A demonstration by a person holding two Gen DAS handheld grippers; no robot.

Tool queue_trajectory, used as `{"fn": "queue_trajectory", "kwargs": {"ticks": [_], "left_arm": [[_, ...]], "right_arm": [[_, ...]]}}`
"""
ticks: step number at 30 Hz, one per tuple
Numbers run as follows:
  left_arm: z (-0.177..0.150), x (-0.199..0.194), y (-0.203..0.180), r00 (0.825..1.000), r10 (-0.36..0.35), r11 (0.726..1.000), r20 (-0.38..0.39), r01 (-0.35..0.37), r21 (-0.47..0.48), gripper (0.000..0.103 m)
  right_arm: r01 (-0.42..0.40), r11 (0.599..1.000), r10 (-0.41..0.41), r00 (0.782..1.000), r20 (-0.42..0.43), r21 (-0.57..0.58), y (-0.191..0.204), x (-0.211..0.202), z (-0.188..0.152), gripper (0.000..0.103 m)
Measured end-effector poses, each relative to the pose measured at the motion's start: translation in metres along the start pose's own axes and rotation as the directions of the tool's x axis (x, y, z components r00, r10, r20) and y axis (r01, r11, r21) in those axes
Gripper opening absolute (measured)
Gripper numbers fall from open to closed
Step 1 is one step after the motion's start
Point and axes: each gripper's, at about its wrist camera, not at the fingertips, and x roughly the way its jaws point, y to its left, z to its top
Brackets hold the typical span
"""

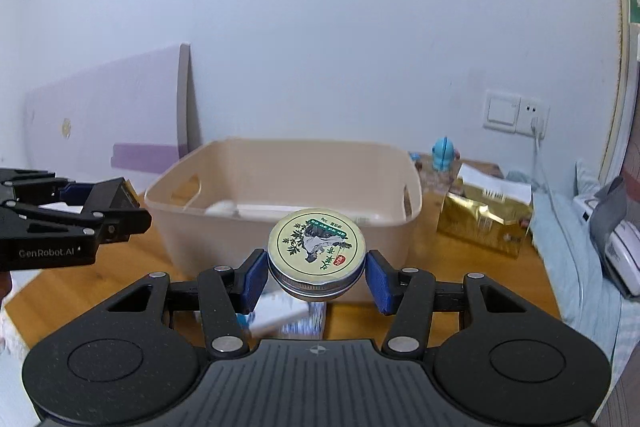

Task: Organize objects
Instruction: 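Carry black cube with left tool over bin while right tool carries tin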

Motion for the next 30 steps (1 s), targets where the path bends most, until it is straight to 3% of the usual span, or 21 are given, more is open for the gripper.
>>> {"fn": "queue_trajectory", "kwargs": {"ticks": [14,30], "left_arm": [[0.052,0.052,0.019,0.999,0.033,0.999,0.026,-0.033,-0.002,0.049],[0.069,0.167,0.023,0.989,0.051,0.998,-0.139,-0.055,-0.03,0.05]], "right_arm": [[0.017,0.999,-0.019,0.998,0.065,0.033,-0.01,0.039,0.052,0.051],[0.058,0.998,-0.057,0.997,-0.057,0.019,-0.018,0.124,0.06,0.051]]}}
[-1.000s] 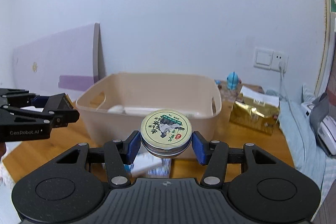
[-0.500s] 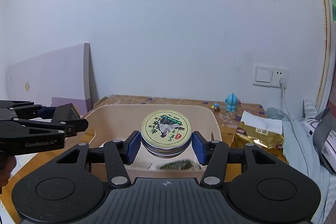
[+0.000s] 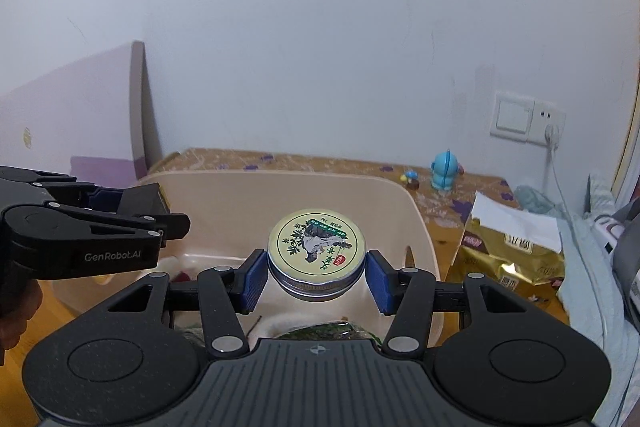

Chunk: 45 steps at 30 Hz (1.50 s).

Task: Organize objects
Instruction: 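Carry black cube with left tool over bin while right tool carries tin, then open left tool dropping black cube into bin while right tool releases tin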

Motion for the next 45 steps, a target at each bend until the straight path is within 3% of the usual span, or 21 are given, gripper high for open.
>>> {"fn": "queue_trajectory", "kwargs": {"ticks": [6,13,20,24,26,28,35,43,45], "left_arm": [[-0.006,0.03,-0.004,0.996,0.001,1.0,-0.094,0.001,0.016,0.05],[-0.008,0.046,-0.003,0.976,-0.016,1.0,-0.218,0.013,-0.012,0.05],[-0.008,0.047,0.0,0.965,0.006,1.0,-0.262,-0.011,-0.018,0.05],[-0.009,0.045,0.0,0.969,0.009,1.0,-0.245,-0.013,-0.017,0.054],[-0.008,0.043,0.001,0.975,0.004,0.999,-0.222,-0.011,-0.03,0.066],[-0.009,0.036,0.003,0.982,0.002,0.999,-0.188,-0.01,-0.043,0.071],[-0.006,0.01,0.01,0.996,0.012,0.998,-0.093,-0.018,-0.063,0.08],[-0.01,-0.03,0.018,1.0,0.008,0.995,0.0,-0.008,-0.096,0.088],[-0.014,-0.039,0.019,1.0,0.016,0.995,0.015,-0.014,-0.102,0.088]], "right_arm": [[0.008,1.0,-0.009,0.998,-0.062,-0.015,0.001,0.019,-0.005,0.051],[0.004,1.0,-0.008,0.993,-0.12,-0.031,-0.001,0.036,-0.011,0.051],[0.02,0.999,-0.025,0.991,-0.13,-0.044,0.002,0.036,-0.012,0.051],[0.022,0.999,-0.027,0.993,-0.117,-0.042,0.001,0.034,-0.012,0.058],[0.014,1.0,-0.017,0.994,-0.112,-0.024,0.0,0.031,-0.01,0.064],[0.017,1.0,-0.018,0.995,-0.102,-0.006,-0.002,0.027,-0.008,0.072],[0.026,1.0,-0.025,0.999,-0.049,0.017,-0.005,0.003,-0.004,0.083],[0.03,0.999,-0.029,0.999,-0.029,0.019,-0.004,-0.021,-0.009,0.101],[0.029,0.999,-0.029,0.999,-0.016,0.02,-0.003,-0.027,-0.012,0.102]]}}
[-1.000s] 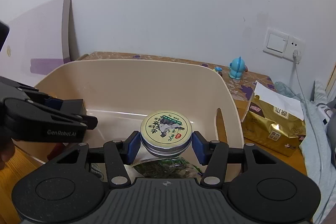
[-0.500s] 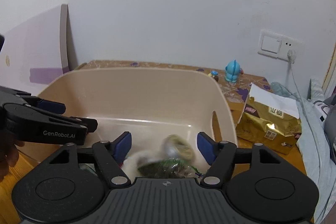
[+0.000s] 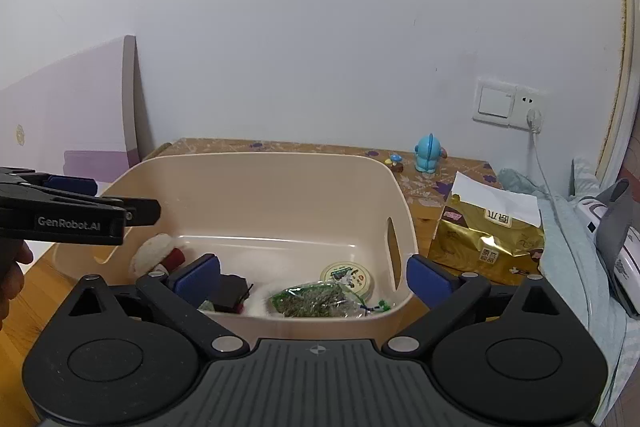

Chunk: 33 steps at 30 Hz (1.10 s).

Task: Organize objects
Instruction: 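Open left tool dropping black cube into bin while right tool releases tin, then move left tool to dark pack while right tool approaches white medicine box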

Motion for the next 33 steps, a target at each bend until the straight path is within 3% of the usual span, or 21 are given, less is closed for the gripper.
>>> {"fn": "queue_trajectory", "kwargs": {"ticks": [19,33], "left_arm": [[-0.044,-0.061,0.016,1.0,0.015,1.0,0.017,-0.015,0.002,0.09],[-0.101,-0.059,0.024,0.998,-0.033,0.999,-0.057,0.034,0.014,0.09]], "right_arm": [[0.003,1.0,-0.003,0.999,-0.033,-0.022,0.008,-0.036,-0.036,0.103],[-0.007,0.999,0.004,0.996,-0.084,-0.036,0.02,-0.038,-0.071,0.103]]}}
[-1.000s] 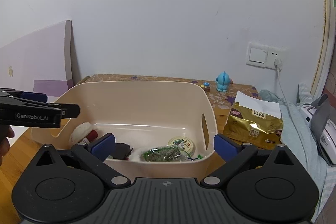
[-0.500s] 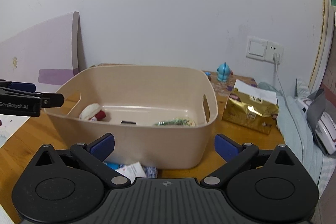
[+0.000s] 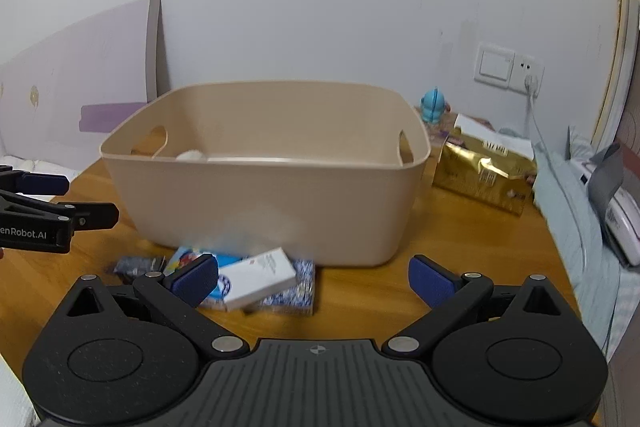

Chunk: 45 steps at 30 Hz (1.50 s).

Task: Organize objects
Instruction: 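Move left tool to dark pack while right tool approaches white medicine box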

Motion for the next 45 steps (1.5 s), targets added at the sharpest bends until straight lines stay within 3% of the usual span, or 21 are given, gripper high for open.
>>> {"fn": "queue_trajectory", "kwargs": {"ticks": [5,18,45], "left_arm": [[-0.019,0.005,0.002,0.999,-0.037,0.999,-0.014,0.037,0.007,0.09],[-0.048,0.028,0.0,0.995,-0.019,0.993,-0.102,0.031,0.116,0.09],[-0.035,0.078,-0.013,0.991,-0.051,0.991,-0.125,0.065,0.118,0.088]], "right_arm": [[-0.001,1.0,0.0,0.999,-0.035,-0.012,0.005,0.008,-0.014,0.103],[-0.011,0.999,0.008,0.997,-0.071,-0.037,0.013,0.027,-0.032,0.103],[-0.038,0.998,0.035,0.997,-0.064,-0.041,0.018,0.067,-0.016,0.097]]}}
